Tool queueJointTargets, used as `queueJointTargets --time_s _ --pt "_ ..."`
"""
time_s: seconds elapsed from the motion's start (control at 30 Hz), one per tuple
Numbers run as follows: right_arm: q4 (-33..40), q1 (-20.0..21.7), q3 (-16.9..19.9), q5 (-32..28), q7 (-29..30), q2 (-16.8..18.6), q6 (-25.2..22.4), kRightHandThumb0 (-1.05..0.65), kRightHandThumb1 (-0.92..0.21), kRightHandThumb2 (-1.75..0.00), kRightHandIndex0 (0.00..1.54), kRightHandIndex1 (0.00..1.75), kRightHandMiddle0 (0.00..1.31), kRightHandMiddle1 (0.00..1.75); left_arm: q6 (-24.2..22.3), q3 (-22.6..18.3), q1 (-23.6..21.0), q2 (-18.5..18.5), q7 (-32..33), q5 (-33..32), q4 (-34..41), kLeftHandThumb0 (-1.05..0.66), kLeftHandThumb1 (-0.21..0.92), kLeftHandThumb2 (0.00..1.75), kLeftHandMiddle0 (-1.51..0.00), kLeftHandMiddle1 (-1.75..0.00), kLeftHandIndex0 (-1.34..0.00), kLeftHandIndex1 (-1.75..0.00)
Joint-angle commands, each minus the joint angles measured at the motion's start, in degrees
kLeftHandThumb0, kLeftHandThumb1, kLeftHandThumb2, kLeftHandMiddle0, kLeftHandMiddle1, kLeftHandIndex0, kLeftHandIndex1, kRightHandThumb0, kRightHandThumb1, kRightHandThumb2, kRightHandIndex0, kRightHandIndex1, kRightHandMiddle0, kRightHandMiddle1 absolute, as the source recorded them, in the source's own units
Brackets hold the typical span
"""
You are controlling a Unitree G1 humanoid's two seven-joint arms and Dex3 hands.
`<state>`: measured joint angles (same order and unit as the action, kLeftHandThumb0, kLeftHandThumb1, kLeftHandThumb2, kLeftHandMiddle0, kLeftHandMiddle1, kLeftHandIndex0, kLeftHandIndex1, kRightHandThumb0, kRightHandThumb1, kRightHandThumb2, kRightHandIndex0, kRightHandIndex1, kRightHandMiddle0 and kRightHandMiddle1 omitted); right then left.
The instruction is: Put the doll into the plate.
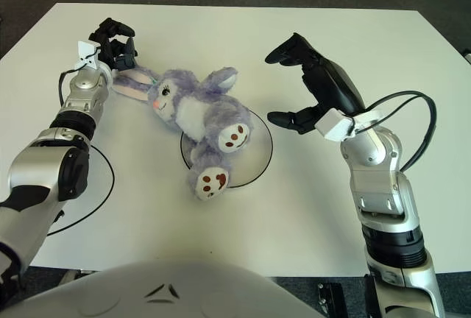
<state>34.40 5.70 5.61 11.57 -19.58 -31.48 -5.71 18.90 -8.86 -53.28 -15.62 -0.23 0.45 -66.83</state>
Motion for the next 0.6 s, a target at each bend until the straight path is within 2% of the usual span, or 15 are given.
queueJointTargets --time_s 0.0,0.2,0.37,0.57 --pt "1.8 -1.7 1.7 -3.7 -2.1 -0.1 0.1 -0.31 -0.08 -1.21 0.17 0.80 0.05 1.23 -1.2 -0.6 -2.5 -0.9 1.0 -0.3 -1.8 -0.01 0.43 1.20 -0.42 -1.75 -0.41 -1.75" --pt "2.0 -3.0 2.7 -7.3 -4.3 -0.4 2.7 -0.46 -0.13 -1.12 0.19 0.79 0.01 1.21 -1.4 -1.6 -3.0 -0.5 1.3 -1.0 -2.8 -0.01 0.44 1.18 -0.41 -1.75 -0.40 -1.75" --pt "1.5 -3.8 3.2 -10.0 -4.9 0.4 6.0 -0.64 -0.28 -0.97 0.23 0.74 0.00 1.17 1.0 -3.5 -2.6 1.1 4.4 -2.4 -2.9 -0.01 0.46 1.16 -0.40 -1.75 -0.38 -1.75" --pt "1.5 -4.6 2.9 -13.5 -7.5 -0.4 6.1 -0.64 -0.31 -0.93 0.26 0.74 0.00 1.11 2.7 -3.8 -2.2 2.0 9.3 -1.9 -2.5 -0.01 0.46 1.16 -0.40 -1.75 -0.38 -1.75"
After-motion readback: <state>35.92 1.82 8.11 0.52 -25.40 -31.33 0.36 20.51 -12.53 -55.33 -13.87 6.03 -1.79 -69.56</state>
